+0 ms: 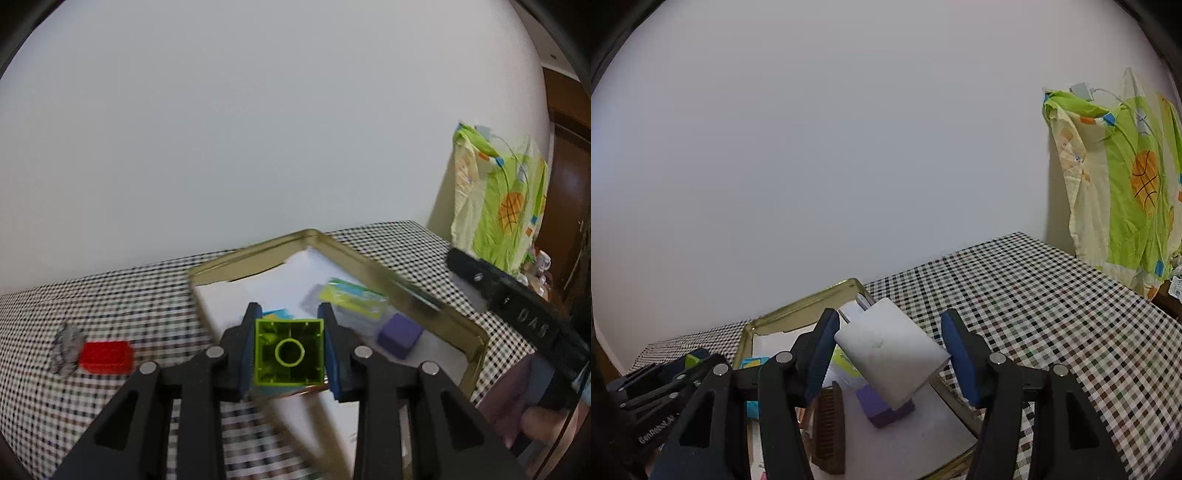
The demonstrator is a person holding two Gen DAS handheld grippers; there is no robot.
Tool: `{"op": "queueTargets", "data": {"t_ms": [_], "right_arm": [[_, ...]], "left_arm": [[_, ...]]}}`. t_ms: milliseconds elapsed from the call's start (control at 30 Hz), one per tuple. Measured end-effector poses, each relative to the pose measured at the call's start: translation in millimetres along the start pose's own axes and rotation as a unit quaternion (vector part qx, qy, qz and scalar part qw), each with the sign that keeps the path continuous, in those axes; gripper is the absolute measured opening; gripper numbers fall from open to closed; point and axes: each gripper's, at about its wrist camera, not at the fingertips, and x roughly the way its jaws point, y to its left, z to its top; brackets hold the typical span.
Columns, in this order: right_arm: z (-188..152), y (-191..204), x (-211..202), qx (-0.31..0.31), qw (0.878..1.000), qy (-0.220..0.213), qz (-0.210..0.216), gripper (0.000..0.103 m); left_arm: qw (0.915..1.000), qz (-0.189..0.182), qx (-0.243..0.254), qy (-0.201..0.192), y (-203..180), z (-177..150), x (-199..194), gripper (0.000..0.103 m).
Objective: Organize rigid objects
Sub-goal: 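Carry the green brick and white block over the gold tray with both grippers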
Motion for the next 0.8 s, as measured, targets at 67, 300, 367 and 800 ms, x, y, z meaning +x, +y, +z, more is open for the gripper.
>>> {"op": "queueTargets", "data": {"t_ms": [67,300,367,800], "right_arm": [[-4.5,3.0,1.1,-0.005,1.0,0.008,-0.001,0.06],[-16.1,10.3,11.3,-0.037,0.999,0.03,-0.012,0.06],[-16.1,11.5,10.8,-0.041,0.999,0.032,-0.013,0.06],[-19.8,17.4,15.9,-0.053,0.997,0.054,-0.016,0.06]], "left_arm": [[0.9999,0.0,0.009,0.007,-15.6,2.4,7.6,0.03],[0.9993,0.017,0.006,0.033,-33.3,-0.8,26.6,0.03],[0.999,0.024,0.008,0.036,-33.6,-4.1,29.4,0.03],[0.9984,0.032,0.02,0.043,-38.0,-8.7,35.5,0.03]]}}
